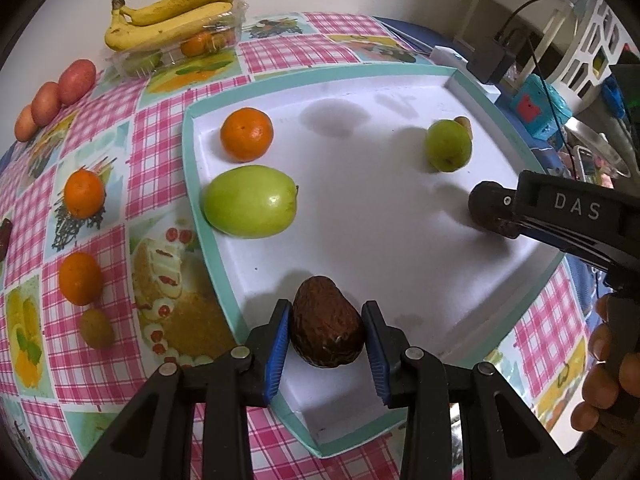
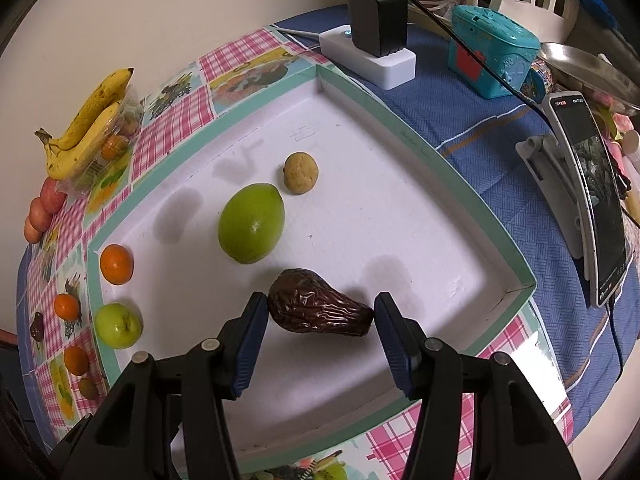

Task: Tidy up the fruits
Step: 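Carry both avocados into the white tray and open both tools to release them, then withdraw both open tools from the tray back toward the cloth fruits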

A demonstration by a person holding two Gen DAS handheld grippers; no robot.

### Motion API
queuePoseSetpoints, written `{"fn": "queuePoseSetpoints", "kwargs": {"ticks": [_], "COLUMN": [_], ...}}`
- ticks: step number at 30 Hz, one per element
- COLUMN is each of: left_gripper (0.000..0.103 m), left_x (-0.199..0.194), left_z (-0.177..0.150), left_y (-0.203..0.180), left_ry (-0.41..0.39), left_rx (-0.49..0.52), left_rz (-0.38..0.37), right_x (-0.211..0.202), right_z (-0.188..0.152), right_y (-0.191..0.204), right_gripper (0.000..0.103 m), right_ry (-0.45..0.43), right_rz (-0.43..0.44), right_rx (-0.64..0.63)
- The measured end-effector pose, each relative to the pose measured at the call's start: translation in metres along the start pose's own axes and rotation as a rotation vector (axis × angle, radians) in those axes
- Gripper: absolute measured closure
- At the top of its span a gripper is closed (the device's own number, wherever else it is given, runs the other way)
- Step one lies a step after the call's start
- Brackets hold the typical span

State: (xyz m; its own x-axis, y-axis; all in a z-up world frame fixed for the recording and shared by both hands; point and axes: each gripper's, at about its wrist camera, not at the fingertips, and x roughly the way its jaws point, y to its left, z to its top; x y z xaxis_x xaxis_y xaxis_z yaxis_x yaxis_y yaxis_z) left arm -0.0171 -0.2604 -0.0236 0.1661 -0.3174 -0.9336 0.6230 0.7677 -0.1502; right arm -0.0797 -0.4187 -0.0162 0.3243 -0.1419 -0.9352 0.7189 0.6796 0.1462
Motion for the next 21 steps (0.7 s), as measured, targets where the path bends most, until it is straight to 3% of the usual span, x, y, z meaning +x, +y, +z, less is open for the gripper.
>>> {"fn": "queuePoseSetpoints", "kwargs": {"ticks": [10,15,21], "left_gripper": [0.056,0.055,0.050], "left_x": [-0.024,-0.039,-0.052], "left_z": [0.001,0.000,-0.001], "left_y": [0.015,0.037,0.075], "left_ry": [-0.033,-0.049,-0.076], "left_rx": [-0.001,-0.074,-0.181], "left_rz": [-0.025,-0.036,0.025], "right_x": [-0.004,-0.016,-0.031], "right_z": [0.000,0.000,-0.005], "right_y": [-0.002,0.001,0.013], "right_gripper": [0.046,0.046,0.046], "right_ry": [0.005,-0.022,-0.046], "right_rz": [-0.002,-0.021,-0.014], "right_rx": [0.008,-0.001,-0.035]}}
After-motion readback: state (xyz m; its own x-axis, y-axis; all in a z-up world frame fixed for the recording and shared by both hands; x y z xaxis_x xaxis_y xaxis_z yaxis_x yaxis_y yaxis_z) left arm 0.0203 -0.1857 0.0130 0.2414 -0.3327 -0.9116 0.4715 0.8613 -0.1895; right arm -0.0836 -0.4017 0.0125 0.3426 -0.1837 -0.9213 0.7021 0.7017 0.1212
